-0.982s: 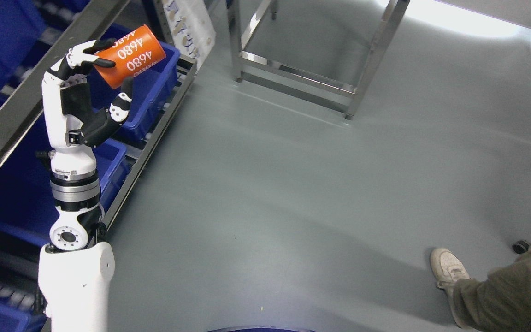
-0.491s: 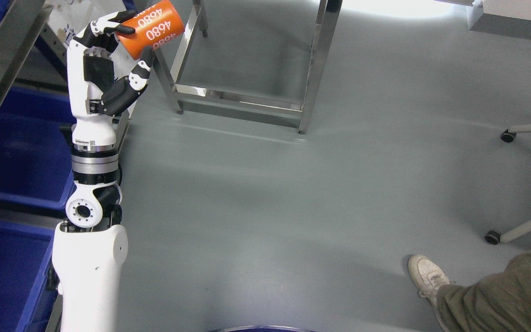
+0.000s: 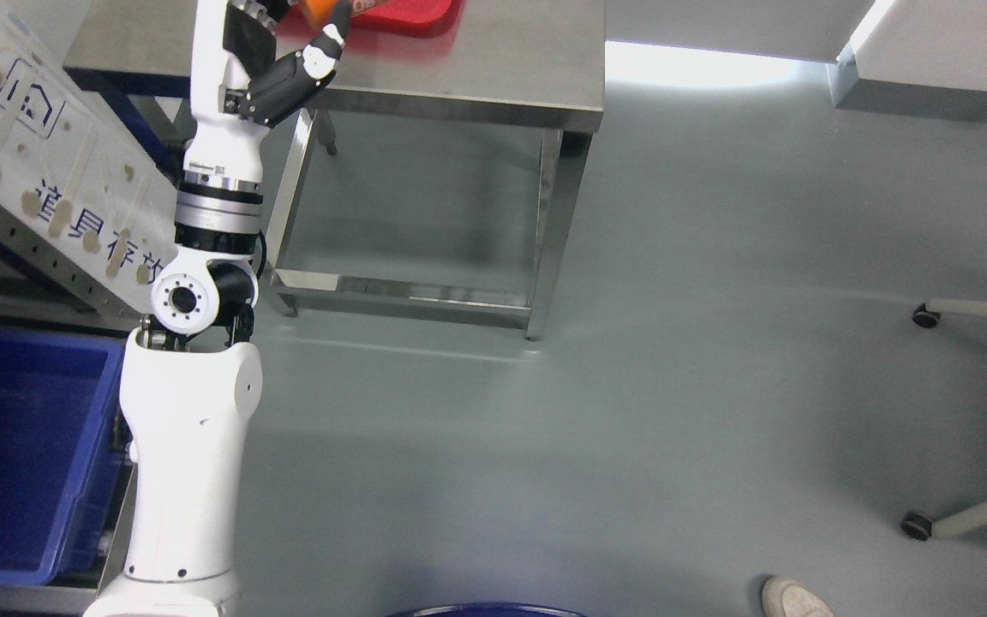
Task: Grab orange capacitor from left shelf to right desk
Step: 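Carry the held capacitor toward the red tray on the steel table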
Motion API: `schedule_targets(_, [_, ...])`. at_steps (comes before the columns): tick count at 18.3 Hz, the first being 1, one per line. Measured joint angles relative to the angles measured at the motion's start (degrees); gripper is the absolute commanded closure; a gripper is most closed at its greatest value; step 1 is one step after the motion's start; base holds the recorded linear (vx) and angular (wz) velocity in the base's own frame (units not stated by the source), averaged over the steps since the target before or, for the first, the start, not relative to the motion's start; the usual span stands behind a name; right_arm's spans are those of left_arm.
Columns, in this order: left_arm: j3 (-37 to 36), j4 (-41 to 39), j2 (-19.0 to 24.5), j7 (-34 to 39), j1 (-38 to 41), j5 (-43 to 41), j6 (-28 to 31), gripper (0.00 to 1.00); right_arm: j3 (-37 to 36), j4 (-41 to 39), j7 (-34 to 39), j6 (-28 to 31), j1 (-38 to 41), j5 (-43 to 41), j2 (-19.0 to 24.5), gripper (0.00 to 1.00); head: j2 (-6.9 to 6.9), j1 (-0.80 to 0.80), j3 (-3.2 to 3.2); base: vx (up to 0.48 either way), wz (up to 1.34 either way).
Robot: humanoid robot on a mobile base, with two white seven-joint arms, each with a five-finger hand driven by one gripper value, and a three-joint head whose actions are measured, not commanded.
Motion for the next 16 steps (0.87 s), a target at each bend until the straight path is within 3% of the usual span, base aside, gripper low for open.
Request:
schedule_targets(6, [-3.7,9.4,0.0,0.6,-10.6,-4.9,6.1,0.97,0.0,0.0,0.0,-0.3,0.0,0.0,0.0,0.0,0.0,0.0,0.0,0.481,0.08])
schedule_targets(16, [-6.7,28.1,0.3,3.1,-19.2,-14.4,5.1,0.96,0.0,0.0,-0.2,-0.4,0.0,0.0,0.0,0.0,0.0,0.0,0.0,0.228,0.02])
